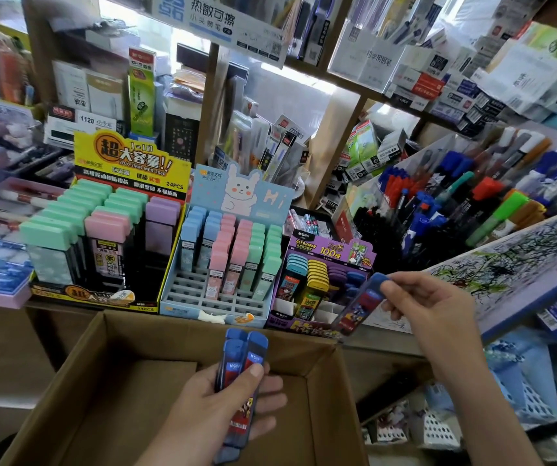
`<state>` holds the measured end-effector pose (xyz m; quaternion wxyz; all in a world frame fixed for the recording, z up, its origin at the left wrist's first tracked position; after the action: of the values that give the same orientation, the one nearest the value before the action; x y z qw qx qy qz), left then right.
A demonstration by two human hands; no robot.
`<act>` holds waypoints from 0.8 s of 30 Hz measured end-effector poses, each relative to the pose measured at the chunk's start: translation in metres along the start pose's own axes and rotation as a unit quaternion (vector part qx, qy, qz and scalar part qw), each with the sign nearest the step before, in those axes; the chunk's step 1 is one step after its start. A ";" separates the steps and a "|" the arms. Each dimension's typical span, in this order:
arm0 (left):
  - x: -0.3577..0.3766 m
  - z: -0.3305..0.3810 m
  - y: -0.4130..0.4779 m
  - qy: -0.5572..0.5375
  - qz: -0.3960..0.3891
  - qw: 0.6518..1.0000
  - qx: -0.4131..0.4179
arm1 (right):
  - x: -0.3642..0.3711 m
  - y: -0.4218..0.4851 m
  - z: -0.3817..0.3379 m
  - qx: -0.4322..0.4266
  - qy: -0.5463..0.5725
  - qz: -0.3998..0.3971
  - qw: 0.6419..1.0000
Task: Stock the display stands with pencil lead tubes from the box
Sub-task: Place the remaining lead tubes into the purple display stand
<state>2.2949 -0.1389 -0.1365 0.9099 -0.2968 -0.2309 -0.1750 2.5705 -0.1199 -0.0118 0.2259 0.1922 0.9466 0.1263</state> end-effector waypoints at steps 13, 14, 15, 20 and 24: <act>0.000 0.005 -0.005 0.011 0.029 0.999 -0.023 | -0.001 0.024 0.015 -0.063 -0.117 0.044 0.990; 0.000 0.005 -0.005 0.010 0.029 0.999 -0.025 | 0.001 0.024 0.017 -0.063 -0.125 0.045 0.989; 0.000 0.005 -0.005 0.009 0.029 0.999 -0.028 | 0.003 0.025 0.017 -0.067 -0.137 0.046 0.987; 0.003 0.007 -0.007 -0.001 0.017 0.999 -0.039 | 0.013 0.027 0.018 -0.130 -0.288 0.033 0.948; 0.004 0.007 -0.007 -0.024 0.006 0.999 -0.044 | 0.023 0.028 0.024 -0.169 -0.363 0.022 0.916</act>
<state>2.2923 -0.1405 -0.1259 0.8912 -0.3424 -0.2428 -0.1721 2.5714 -0.0817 -0.0328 0.5798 0.2050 0.7597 0.2112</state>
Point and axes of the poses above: each hand's wrist, its own y-axis towards the middle knuckle, its own x-axis out of the palm, z = x × y, the point moved 4 cm from there along y, towards the middle knuckle, and after that the axes turned 2 degrees about -z, right-handed, at the moved point
